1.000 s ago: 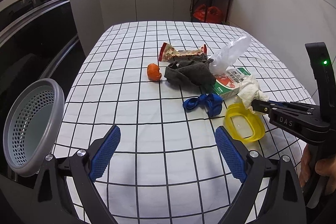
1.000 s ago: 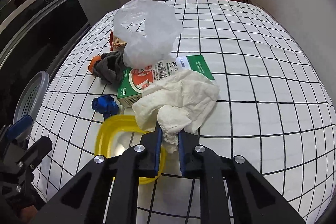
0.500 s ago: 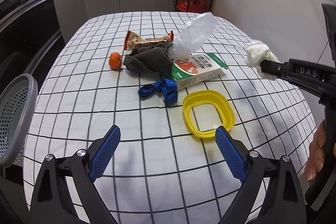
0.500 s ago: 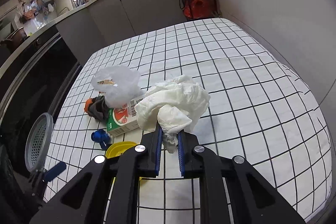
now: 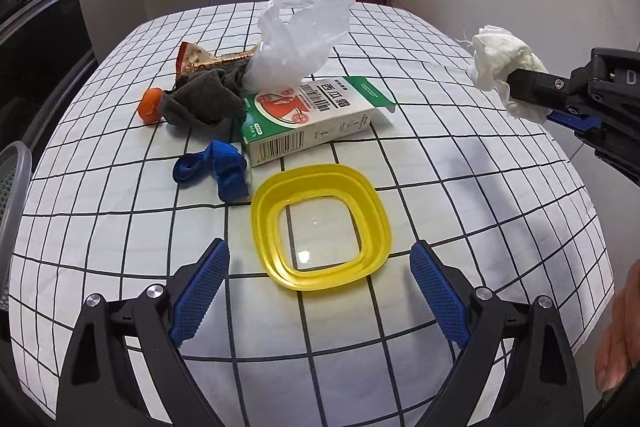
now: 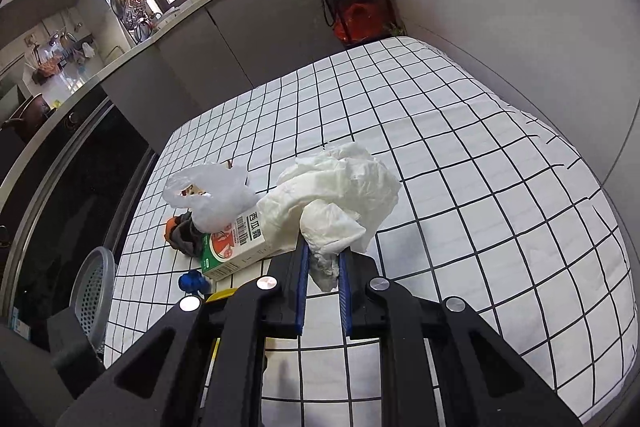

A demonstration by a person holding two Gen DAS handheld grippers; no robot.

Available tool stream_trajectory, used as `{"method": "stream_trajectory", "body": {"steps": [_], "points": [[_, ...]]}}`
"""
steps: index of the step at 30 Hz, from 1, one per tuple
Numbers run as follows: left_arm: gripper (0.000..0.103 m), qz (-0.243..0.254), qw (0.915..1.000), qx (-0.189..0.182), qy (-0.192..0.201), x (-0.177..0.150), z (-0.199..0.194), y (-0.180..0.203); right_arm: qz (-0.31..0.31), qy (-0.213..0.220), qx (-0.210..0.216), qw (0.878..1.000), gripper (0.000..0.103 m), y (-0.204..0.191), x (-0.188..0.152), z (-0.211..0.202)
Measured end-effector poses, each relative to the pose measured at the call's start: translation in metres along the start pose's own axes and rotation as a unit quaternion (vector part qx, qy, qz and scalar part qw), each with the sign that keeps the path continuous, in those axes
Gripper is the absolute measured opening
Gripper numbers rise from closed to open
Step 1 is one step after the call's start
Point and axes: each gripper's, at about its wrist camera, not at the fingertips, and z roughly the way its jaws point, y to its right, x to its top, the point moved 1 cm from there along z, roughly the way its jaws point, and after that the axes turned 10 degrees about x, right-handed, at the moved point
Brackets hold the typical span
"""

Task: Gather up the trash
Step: 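Grasp the yellow plastic lid with the left gripper while the right gripper lifts the tissue, then carry the yellow lid and the tissue over the gray basket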

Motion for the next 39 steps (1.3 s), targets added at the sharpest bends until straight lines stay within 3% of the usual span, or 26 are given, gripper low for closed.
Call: {"method": "stream_trajectory", "body": {"steps": [8, 13, 19, 24, 29, 35, 39], "points": [[0.090, -0.004, 0.9994, 0.020, -0.026, 0.008, 0.021, 0.005, -0.004, -0.001, 0.007, 1.000, 0.013, -0.003, 0.000, 0.000], [0.070, 0.005, 0.9995, 0.029, -0.010, 0.007, 0.018, 0.008, -0.007, -0.004, 0.006, 1.000, 0.013, -0.005, -0.001, 0.001], [0.069, -0.005, 0.9997, 0.022, -0.003, 0.003, 0.006, -0.008, -0.012, -0.007, 0.003, 1.000, 0.013, -0.009, -0.001, 0.005], [0.069, -0.014, 0.9988, 0.038, 0.028, 0.004, -0.025, -0.042, -0.027, -0.011, 0.006, 1.000, 0.013, -0.024, -0.004, 0.008], [0.069, -0.027, 0.9945, 0.081, 0.062, 0.016, -0.058, -0.101, -0.044, -0.007, 0.018, 0.999, 0.013, -0.047, -0.007, 0.011], [0.069, -0.060, 0.9833, 0.145, 0.092, 0.021, -0.087, -0.185, -0.074, -0.012, 0.034, 0.997, 0.013, -0.091, -0.017, 0.021], [0.069, -0.088, 0.9766, 0.168, 0.101, 0.025, -0.096, -0.226, -0.098, -0.014, 0.051, 0.994, 0.013, -0.127, -0.023, 0.028]]}}
